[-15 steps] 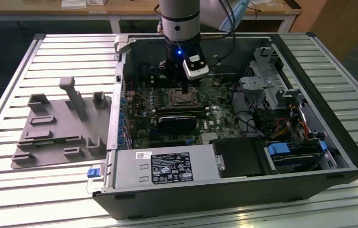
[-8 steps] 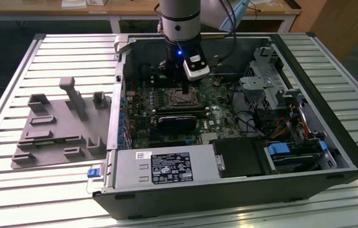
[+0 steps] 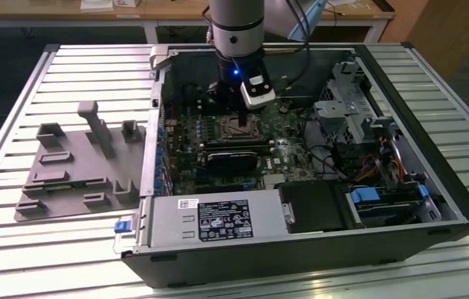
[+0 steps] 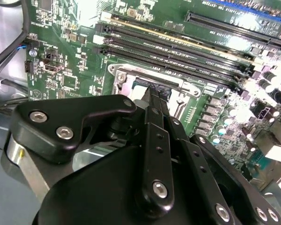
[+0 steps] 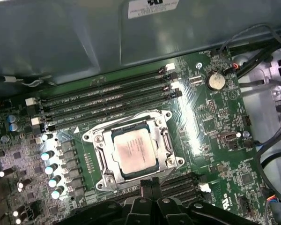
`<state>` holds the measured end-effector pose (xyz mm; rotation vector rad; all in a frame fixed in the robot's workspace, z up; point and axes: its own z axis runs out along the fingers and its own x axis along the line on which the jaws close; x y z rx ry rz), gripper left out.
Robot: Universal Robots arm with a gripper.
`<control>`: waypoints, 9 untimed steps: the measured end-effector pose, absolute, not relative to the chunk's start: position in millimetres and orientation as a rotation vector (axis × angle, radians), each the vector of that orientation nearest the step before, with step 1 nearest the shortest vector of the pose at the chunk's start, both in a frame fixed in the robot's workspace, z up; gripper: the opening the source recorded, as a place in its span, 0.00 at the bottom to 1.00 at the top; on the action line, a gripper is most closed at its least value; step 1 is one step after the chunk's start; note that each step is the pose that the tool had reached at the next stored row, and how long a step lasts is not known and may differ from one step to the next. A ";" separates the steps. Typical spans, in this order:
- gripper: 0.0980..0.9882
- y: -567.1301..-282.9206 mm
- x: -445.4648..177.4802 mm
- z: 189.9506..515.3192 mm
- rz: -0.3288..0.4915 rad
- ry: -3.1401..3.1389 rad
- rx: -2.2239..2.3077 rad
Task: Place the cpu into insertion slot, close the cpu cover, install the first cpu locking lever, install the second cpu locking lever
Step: 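Install the second cpu locking lever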
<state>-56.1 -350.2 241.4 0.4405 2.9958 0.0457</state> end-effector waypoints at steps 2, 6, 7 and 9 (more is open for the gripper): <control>0.00 -352.1 -55.9 240.7 0.045 3.002 0.441; 0.00 -354.6 -55.6 238.6 0.040 3.020 0.442; 0.00 -354.8 -55.5 238.1 0.039 3.025 0.442; 0.00 -355.1 -55.5 236.8 0.036 3.033 0.440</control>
